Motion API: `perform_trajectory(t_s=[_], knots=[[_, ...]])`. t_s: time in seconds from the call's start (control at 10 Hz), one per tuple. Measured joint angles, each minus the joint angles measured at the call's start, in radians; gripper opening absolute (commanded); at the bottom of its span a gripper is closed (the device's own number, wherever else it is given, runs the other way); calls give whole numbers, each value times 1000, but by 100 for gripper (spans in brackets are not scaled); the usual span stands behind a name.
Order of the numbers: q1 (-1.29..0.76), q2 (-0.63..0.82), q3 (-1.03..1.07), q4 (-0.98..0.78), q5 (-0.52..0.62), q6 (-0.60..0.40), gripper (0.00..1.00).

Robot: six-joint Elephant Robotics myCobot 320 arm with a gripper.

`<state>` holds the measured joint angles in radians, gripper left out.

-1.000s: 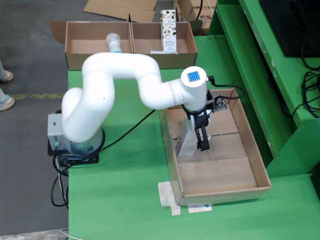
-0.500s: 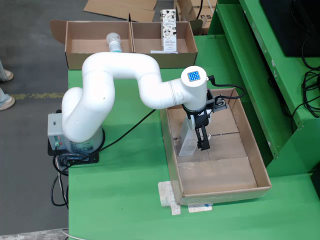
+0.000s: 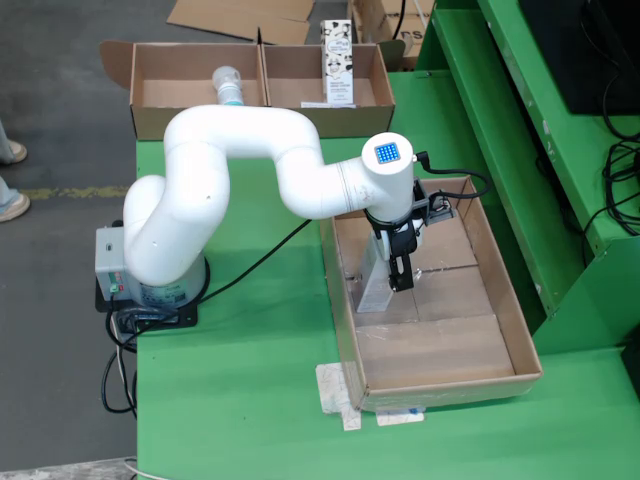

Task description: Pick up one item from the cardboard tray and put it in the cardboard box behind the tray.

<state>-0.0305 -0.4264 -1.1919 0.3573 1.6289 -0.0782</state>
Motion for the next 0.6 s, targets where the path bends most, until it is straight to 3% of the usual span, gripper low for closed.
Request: perform_trajectory(t_s=[0.1,0.6], knots=[[0,0,0,0,0,0,0],[-8,2,14,3,-1,2,0]])
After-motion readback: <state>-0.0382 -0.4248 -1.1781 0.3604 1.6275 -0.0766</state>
